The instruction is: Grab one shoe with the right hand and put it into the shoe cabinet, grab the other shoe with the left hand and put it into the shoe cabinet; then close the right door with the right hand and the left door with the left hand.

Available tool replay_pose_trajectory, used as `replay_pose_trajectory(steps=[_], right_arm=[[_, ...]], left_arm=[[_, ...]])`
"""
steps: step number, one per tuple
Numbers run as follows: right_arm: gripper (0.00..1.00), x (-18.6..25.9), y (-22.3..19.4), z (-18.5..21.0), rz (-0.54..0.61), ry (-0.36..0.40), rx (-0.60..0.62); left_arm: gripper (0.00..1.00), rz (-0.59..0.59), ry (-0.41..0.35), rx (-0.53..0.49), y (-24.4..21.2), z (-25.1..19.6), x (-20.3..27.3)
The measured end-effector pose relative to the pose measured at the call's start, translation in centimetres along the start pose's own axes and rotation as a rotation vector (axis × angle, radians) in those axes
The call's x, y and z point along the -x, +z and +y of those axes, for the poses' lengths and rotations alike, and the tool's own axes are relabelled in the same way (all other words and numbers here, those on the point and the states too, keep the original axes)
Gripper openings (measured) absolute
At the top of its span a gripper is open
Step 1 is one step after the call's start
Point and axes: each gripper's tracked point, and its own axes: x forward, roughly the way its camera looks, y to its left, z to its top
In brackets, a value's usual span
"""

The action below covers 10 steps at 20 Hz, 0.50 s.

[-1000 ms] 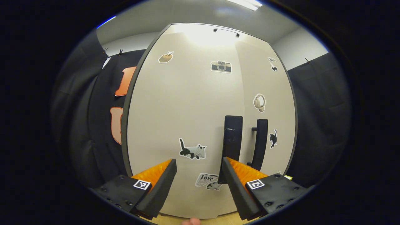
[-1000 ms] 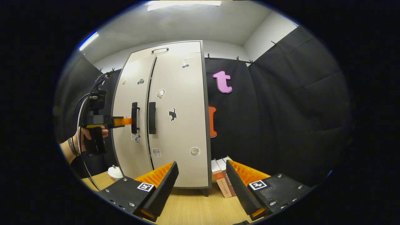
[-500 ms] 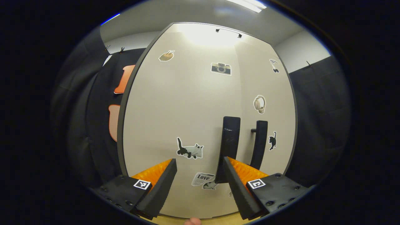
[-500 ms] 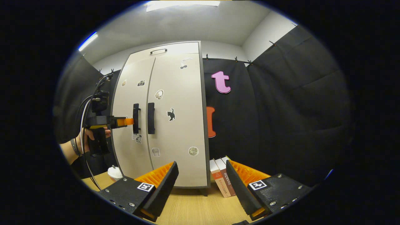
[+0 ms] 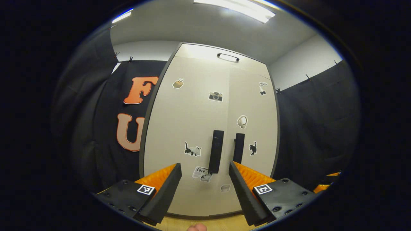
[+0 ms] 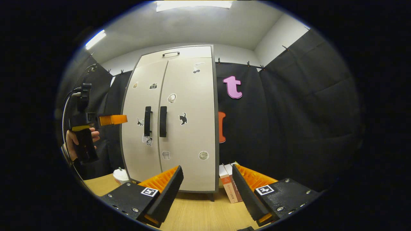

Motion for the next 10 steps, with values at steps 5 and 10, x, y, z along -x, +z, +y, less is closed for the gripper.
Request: replay_pose_trajectory(steps=[5, 10], right_arm=[[0.94, 0.6, -0.1, 1.6, 0.004, 0.035, -0.017], [0.94, 2.0, -0.6, 2.7, 0.037, 0.056, -0.022]], left_arm=[[0.96, -0.045, 0.047, -0.062, -0.8, 0.9, 6.8], [0.96, 0.018, 0.155, -0.105, -3.8, 3.2, 12.7]])
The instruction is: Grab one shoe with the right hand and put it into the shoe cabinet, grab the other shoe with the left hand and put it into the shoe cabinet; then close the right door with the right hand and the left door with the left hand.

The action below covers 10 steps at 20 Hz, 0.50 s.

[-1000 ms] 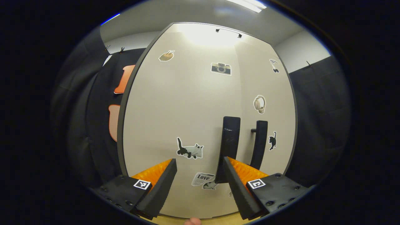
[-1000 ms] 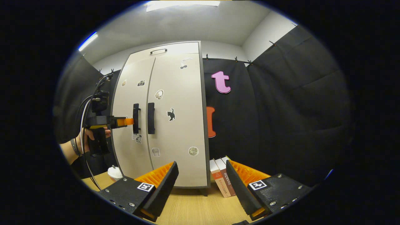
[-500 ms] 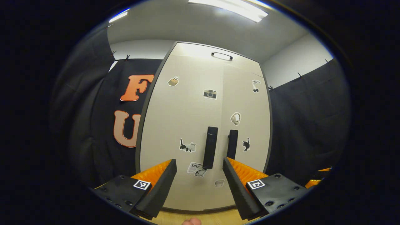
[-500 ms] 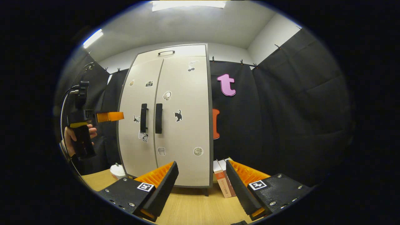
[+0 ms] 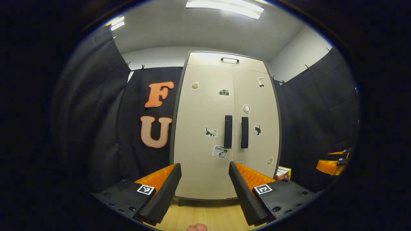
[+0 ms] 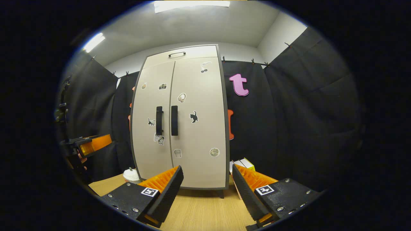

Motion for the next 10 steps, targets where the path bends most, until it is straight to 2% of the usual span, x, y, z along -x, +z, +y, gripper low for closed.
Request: replay_pose_trajectory(steps=[3, 10], right_arm=[[0.94, 1.1, 0.3, 0.5, 0.008, 0.005, -0.022], [0.94, 2.4, 0.4, -0.5, 0.017, -0.041, -0.018]], left_arm=[[0.96, 0.033, 0.038, -0.019, -1.4, 0.6, 2.2], [0.96, 0.06, 0.06, 0.037, -2.0, 1.1, 4.1]])
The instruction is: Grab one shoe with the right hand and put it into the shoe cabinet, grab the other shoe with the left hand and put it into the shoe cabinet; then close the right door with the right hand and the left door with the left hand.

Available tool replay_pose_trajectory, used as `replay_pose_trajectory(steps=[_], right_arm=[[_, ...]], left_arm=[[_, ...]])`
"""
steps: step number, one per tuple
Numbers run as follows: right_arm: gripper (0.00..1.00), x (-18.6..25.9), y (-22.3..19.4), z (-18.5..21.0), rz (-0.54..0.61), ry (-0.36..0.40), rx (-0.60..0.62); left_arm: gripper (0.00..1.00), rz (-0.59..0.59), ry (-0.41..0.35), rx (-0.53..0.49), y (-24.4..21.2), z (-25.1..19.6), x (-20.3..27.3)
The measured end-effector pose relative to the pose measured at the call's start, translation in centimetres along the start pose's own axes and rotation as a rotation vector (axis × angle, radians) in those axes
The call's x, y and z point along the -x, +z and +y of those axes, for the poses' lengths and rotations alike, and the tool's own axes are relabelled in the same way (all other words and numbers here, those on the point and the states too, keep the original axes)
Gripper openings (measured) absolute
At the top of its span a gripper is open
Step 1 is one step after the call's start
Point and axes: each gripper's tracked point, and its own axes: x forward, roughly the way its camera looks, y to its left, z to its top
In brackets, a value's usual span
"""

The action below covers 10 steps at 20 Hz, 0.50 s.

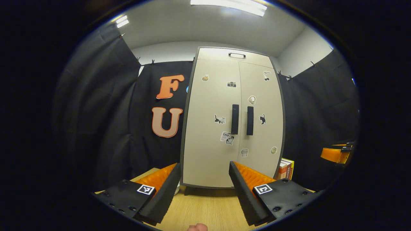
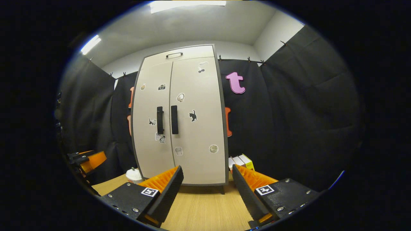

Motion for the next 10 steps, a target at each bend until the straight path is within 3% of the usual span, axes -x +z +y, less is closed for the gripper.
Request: replay_pose_trajectory(steps=[10], right_arm=[[0.94, 0.12, 0.36, 0.21, -0.009, -0.011, -0.036]], left_arm=[[0.96, -0.002, 0.003, -0.004, 0.69, 0.71, 0.31]])
